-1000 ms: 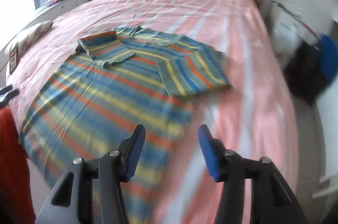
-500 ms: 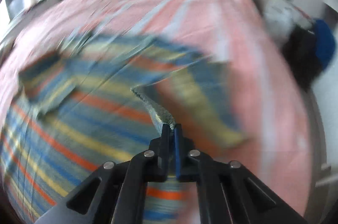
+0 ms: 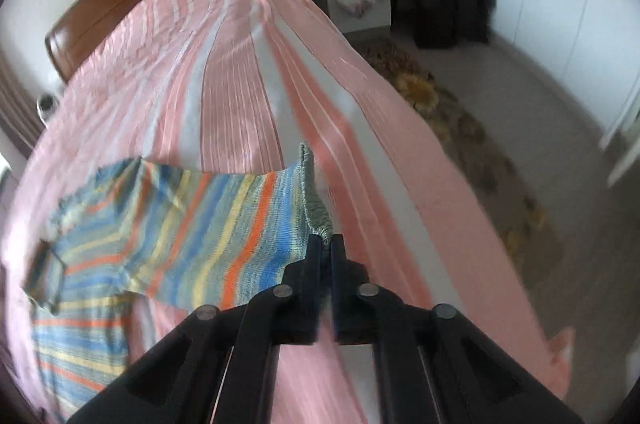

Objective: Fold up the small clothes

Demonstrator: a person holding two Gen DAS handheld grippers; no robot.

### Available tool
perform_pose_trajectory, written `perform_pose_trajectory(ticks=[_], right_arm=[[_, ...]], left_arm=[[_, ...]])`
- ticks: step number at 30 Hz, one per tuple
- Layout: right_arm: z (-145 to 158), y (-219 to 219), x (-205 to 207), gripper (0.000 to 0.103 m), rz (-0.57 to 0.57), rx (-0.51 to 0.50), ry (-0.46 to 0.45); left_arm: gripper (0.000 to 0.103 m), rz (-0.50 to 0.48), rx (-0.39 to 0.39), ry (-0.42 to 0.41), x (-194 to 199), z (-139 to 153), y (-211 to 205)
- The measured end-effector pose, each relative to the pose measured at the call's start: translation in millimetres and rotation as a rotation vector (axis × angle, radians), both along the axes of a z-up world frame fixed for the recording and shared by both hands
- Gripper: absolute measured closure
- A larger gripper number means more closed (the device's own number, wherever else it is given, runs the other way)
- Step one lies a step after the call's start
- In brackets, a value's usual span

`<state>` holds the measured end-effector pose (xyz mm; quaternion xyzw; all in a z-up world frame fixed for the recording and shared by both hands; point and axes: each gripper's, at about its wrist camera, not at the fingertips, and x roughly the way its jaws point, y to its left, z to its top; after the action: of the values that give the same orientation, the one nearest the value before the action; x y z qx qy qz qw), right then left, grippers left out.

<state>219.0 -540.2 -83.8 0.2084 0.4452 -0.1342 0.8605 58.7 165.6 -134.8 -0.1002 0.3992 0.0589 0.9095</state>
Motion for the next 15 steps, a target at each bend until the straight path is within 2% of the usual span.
perform_pose_trajectory(ticks=[2, 6, 9, 11, 14, 15], right_arm=[[-3.4, -1.3, -7.0, 0.099, -0.038, 0.033, -0.017], [-42.0, -2.8, -18.7, 0.1, -0.049, 0.047, 0.099], [-45.1, -5.2, -25.7, 0.1, -0.066, 0.087, 0.062], [-43.9, -10.8, -32.1, 0.099, -0.065, 0.149, 0.024], [-49.3, -27.9, -40.6, 0.096, -0.104, 0.304, -0.024], [-52.5, -34.3, -44.5, 0.092, -0.123, 0.371, -0.04]], left_arm=[[0.009, -0.002, 0.005, 0.005, 0.6, -1.6, -0.6], [0.009, -0.01, -0.001, 0.032, 3.0, -5.8, -1.1], [0.009, -0.01, 0.006, 0.028, 1.7, -5.2, -0.3], [0.009, -0.006, 0.001, 0.027, 2.0, -5.4, 1.1], [0.009, -0.004, -0.012, 0.036, 3.0, -7.4, 1.5], [0.009, -0.006, -0.011, 0.038, 3.3, -7.4, 1.0]])
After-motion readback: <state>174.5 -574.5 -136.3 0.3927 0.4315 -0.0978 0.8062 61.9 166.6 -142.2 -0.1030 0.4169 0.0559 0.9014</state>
